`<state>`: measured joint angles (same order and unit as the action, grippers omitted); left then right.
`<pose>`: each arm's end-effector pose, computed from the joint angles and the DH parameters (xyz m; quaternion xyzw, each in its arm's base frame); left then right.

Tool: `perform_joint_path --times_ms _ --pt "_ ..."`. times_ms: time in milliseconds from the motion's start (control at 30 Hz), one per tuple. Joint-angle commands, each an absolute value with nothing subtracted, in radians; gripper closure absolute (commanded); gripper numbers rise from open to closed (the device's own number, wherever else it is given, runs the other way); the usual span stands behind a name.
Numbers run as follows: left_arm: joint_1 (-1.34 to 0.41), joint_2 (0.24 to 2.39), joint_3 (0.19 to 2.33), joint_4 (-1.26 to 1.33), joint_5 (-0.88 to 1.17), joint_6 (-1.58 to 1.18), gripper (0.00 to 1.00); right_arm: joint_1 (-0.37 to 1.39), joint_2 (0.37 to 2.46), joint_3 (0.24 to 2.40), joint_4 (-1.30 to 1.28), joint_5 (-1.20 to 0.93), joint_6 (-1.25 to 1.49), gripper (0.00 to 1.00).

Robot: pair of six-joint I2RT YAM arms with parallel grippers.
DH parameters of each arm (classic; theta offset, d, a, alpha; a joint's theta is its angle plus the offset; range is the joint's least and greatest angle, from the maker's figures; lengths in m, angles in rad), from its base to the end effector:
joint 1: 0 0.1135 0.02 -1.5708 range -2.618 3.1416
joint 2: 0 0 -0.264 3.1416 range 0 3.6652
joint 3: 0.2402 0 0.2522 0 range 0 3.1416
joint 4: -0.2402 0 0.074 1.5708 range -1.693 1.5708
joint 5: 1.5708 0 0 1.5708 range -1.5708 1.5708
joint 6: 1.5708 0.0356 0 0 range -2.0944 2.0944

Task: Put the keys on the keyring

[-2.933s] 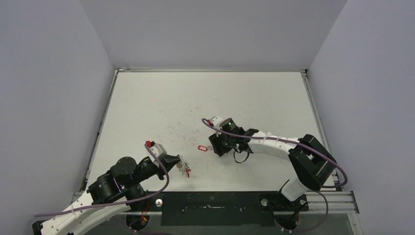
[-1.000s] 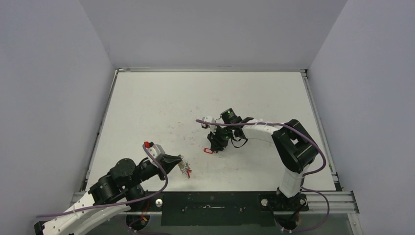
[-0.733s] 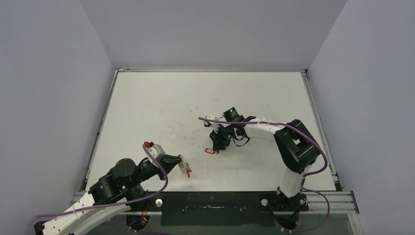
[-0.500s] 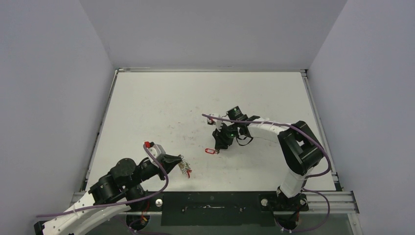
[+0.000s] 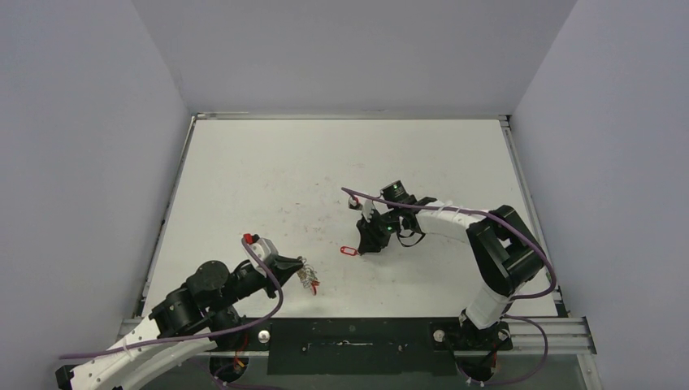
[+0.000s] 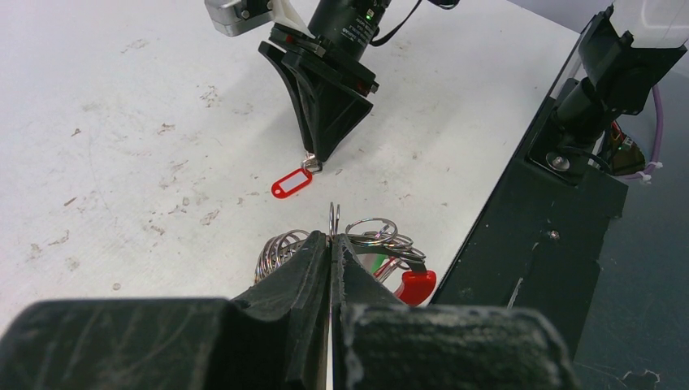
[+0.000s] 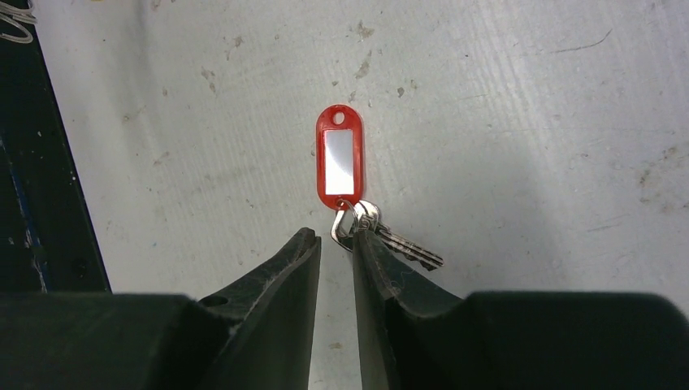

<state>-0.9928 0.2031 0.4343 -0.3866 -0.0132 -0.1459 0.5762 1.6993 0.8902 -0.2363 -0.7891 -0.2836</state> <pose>0.0520 -0.0788 0.2643 0.3083 0.6945 -0.3462 0.5502 0.2512 0.1934 0.1537 -0.4623 0.7688 0.4022 0.1831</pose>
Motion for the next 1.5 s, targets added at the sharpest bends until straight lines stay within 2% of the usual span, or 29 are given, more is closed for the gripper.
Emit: perform_joint_path --times_ms 0,767,833,1000,1467 --pt "-0.99 0.218 0.448 -0.284 0.0 -0.141 1.0 0.574 1.687 0.881 -0.19 -0.838 -0.255 0.77" --pt "-0.989 0.235 0.451 -0.275 0.026 -0.141 1.0 0.597 1.751 0.888 -0.158 -0.784 -0.236 0.75" --pt "-0.99 0.235 0.451 -0.275 0.025 -0.141 1.0 0.598 1.759 0.891 -0.16 -0.795 -0.238 0.78" --pt "-0.989 0.232 0.449 -0.277 0.026 -0.14 1.0 0.598 1.755 0.909 -0.184 -0.801 -0.24 1.0" --pt "-0.99 0.218 0.41 -0.26 0.016 -0.157 1.0 0.598 1.589 0.947 -0.272 -0.737 -0.176 1.0"
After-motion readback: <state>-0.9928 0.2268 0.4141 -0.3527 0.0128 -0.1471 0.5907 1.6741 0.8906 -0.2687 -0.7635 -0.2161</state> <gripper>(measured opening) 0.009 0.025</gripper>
